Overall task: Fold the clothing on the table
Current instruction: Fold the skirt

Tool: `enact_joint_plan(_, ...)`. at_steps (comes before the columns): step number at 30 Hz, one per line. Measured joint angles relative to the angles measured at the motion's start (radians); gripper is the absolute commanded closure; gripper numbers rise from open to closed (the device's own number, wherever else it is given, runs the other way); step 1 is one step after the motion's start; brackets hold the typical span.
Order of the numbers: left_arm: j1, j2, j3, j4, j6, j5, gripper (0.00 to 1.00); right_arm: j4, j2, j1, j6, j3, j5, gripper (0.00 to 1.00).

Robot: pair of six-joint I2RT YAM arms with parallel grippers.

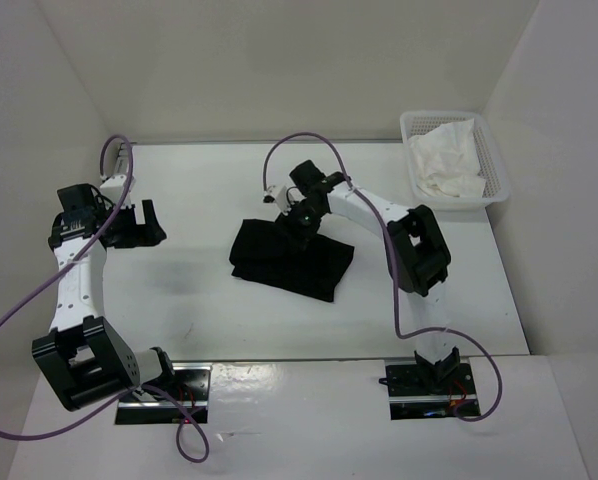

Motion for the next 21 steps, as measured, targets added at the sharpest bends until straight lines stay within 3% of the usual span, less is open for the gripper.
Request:
enact_joint_plan(11, 0.0, 0.0, -0.002, 0.005, 0.0, 0.014, 0.01, -0.223, 0.119, 0.044, -0.082, 0.067, -0.167, 0.32)
enact_joint_plan(21, 0.0, 0.0, -0.002, 0.007, 0.0, 0.016, 0.01, -0.295, 0.118, 0.121, -0.114, 0.082, -0.226, 0.32)
